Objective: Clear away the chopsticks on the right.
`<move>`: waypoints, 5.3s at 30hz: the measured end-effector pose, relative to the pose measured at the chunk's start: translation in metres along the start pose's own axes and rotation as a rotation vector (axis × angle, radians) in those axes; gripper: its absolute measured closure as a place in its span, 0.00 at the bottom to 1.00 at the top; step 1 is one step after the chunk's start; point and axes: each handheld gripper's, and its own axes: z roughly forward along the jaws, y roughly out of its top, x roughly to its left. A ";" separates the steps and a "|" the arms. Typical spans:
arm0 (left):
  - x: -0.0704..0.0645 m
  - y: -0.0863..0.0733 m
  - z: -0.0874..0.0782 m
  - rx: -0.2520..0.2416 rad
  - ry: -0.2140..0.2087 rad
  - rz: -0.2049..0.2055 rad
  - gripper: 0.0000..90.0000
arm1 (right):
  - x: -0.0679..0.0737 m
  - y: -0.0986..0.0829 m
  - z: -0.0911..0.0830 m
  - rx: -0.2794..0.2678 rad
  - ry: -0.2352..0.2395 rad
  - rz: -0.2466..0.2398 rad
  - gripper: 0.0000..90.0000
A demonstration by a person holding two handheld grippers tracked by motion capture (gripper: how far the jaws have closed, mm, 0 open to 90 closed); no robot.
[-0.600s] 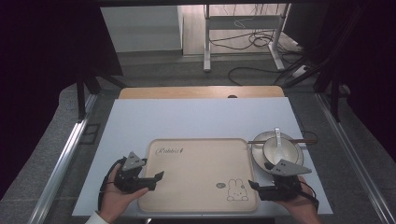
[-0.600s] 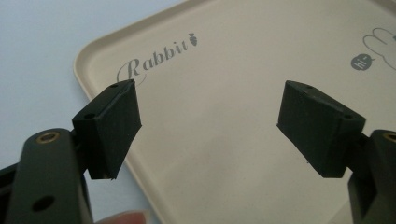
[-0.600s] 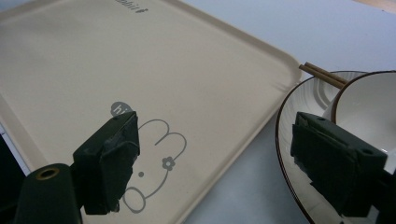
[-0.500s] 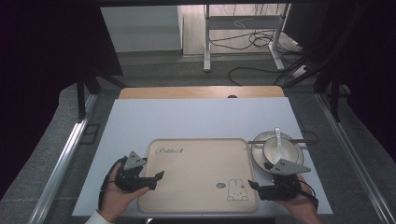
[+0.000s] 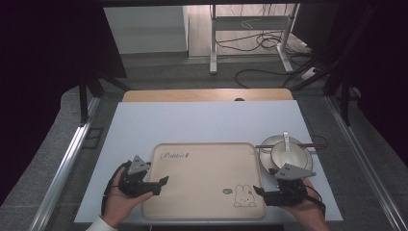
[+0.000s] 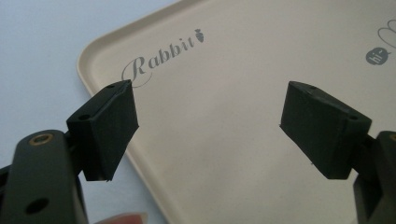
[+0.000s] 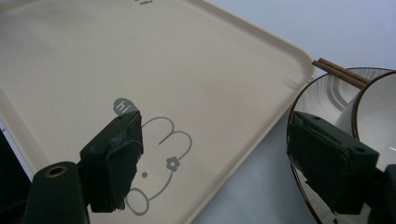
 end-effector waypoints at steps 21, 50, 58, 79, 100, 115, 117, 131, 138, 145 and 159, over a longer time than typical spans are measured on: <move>-0.001 -0.015 -0.014 -0.008 0.048 -0.020 0.21 | -0.049 0.081 -0.022 -0.018 -0.012 -0.003 0.36; 0.011 -0.002 0.006 0.026 0.034 0.014 0.21 | -0.194 0.044 -0.025 0.286 -0.324 0.253 0.90; 0.010 -0.003 0.006 0.036 0.047 0.015 0.22 | -0.219 0.032 -0.004 0.352 -0.340 0.259 0.99; 0.011 -0.006 0.002 0.039 0.057 0.014 0.22 | -0.229 0.019 0.023 0.513 -0.357 0.226 0.99; 0.012 -0.002 0.002 0.032 0.049 0.024 0.22 | -0.212 -0.004 0.000 0.548 -0.332 0.282 0.99; 0.012 -0.003 0.002 0.027 0.049 0.024 0.22 | -0.192 0.006 -0.018 0.458 -0.273 0.234 0.99; 0.013 -0.003 0.002 0.030 0.048 0.027 0.22 | -0.191 0.006 -0.019 0.459 -0.266 0.234 0.99; 0.014 -0.003 0.003 0.035 0.045 0.029 0.22 | -0.191 0.005 -0.019 0.469 -0.240 0.234 1.00; 0.014 -0.004 0.003 0.036 0.045 0.028 0.22 | -0.191 0.004 -0.016 0.482 -0.232 0.232 0.99; 0.014 -0.004 0.003 0.036 0.045 0.027 0.22 | -0.192 0.012 -0.031 0.430 -0.243 0.196 0.96; 0.013 -0.004 0.002 0.038 0.051 0.023 0.22 | -0.210 0.000 -0.028 0.508 -0.174 0.106 0.75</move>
